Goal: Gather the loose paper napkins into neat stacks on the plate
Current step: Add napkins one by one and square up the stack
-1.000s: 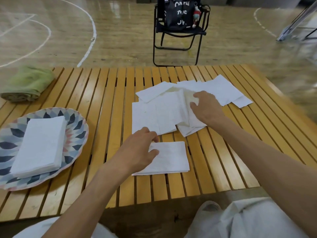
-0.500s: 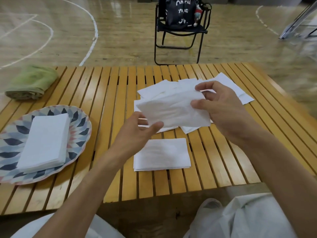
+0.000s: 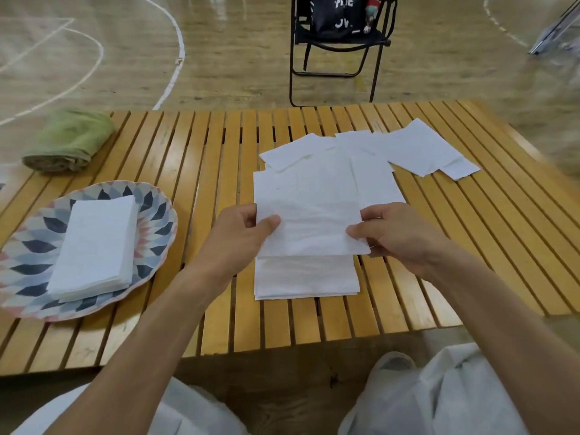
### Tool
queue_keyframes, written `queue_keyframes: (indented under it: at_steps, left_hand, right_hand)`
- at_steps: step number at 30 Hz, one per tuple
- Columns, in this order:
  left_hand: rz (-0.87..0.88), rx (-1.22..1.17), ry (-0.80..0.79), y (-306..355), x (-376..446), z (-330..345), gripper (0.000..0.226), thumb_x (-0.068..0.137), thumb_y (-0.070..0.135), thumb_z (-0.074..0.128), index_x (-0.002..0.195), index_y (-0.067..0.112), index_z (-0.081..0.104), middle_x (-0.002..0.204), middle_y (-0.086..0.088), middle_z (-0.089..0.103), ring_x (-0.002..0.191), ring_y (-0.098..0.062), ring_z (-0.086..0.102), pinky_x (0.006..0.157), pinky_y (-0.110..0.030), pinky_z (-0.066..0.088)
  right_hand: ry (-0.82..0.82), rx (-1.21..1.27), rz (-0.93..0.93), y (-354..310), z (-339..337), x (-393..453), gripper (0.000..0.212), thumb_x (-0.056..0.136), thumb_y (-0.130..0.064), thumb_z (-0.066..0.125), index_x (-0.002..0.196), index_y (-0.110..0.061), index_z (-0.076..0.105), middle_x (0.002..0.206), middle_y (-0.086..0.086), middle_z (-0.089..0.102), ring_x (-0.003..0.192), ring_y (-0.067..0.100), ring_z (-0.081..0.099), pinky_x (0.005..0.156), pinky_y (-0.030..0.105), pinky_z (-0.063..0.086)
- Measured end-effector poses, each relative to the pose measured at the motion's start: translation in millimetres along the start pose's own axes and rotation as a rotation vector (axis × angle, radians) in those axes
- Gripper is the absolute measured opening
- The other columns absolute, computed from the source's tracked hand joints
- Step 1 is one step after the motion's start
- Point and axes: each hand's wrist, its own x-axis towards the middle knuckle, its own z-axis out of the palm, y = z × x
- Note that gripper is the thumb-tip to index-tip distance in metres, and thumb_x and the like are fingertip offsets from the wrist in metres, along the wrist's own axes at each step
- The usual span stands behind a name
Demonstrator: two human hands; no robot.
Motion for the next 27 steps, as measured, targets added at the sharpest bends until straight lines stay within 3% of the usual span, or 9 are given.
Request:
queue_keyframes:
  at_steps: [2,4,6,10,14,18,27]
  left_hand:
    - [-0.016,0.108,0.005,-3,0,-2,0.013,0.099,0.030,0.057,0.103,0.029,0.070,0.094,0.019,0.074,0.084,0.003,0.069,0.064,-0.015,0.053]
    - [-0.034,0.270,0.000,-8,1,-3,0.014,0.098,0.031,0.058,0.099,0.025,0.071,0.089,0.013,0.074,0.077,0.000,0.069,0.059,-0.021,0.055]
    - [-0.060,0.404,-0.014,-13,2,-2,0.013,0.095,0.030,0.062,0.097,0.021,0.071,0.092,0.008,0.073,0.082,-0.005,0.068,0.074,-0.033,0.061]
    - [-0.109,0.546,-0.037,-18,3,-2,0.006,0.090,0.032,0.069,0.088,0.032,0.064,0.092,0.012,0.068,0.085,-0.005,0.066,0.072,-0.030,0.060]
    - [-0.154,0.641,-0.018,-24,5,-2,0.014,0.087,0.032,0.073,0.095,0.025,0.064,0.093,0.009,0.066,0.086,-0.008,0.064,0.072,-0.030,0.059]
    - [-0.149,0.690,-0.001,-26,5,-1,0.017,0.088,0.032,0.072,0.099,0.026,0.060,0.095,0.010,0.062,0.085,-0.007,0.060,0.063,-0.020,0.050]
    - [-0.149,0.756,-0.009,-29,9,0,0.019,0.086,0.034,0.073,0.087,0.030,0.055,0.088,0.010,0.062,0.081,-0.009,0.062,0.067,-0.026,0.055]
  right_hand:
    - [0.019,-0.125,-0.035,2,1,0,0.007,0.089,-0.016,0.075,0.093,-0.012,0.072,0.081,-0.004,0.072,0.053,0.002,0.067,0.049,0.016,0.050]
    - [0.009,-0.246,-0.052,5,4,-1,0.010,0.090,-0.018,0.073,0.091,-0.008,0.071,0.080,0.002,0.071,0.049,0.002,0.064,0.048,0.017,0.049]
    - [-0.010,-0.369,-0.043,7,8,-1,0.011,0.091,-0.020,0.072,0.089,-0.010,0.071,0.082,0.006,0.070,0.047,0.004,0.062,0.048,0.019,0.046]
    - [-0.059,-0.546,-0.009,6,14,-2,0.017,0.092,-0.022,0.069,0.081,-0.009,0.069,0.085,0.008,0.071,0.068,0.014,0.068,0.056,0.023,0.046]
    - [-0.104,-0.611,0.009,5,17,-5,0.017,0.094,-0.025,0.067,0.079,-0.016,0.066,0.066,0.002,0.069,0.058,0.011,0.067,0.060,0.022,0.044]
    - [-0.108,-0.642,0.017,6,18,-6,0.016,0.095,-0.026,0.068,0.084,-0.015,0.067,0.066,0.002,0.070,0.054,0.010,0.067,0.060,0.021,0.047]
    - [-0.120,-0.715,0.014,9,17,-3,0.019,0.095,-0.027,0.067,0.081,-0.013,0.067,0.066,0.001,0.070,0.050,0.008,0.064,0.057,0.020,0.046]
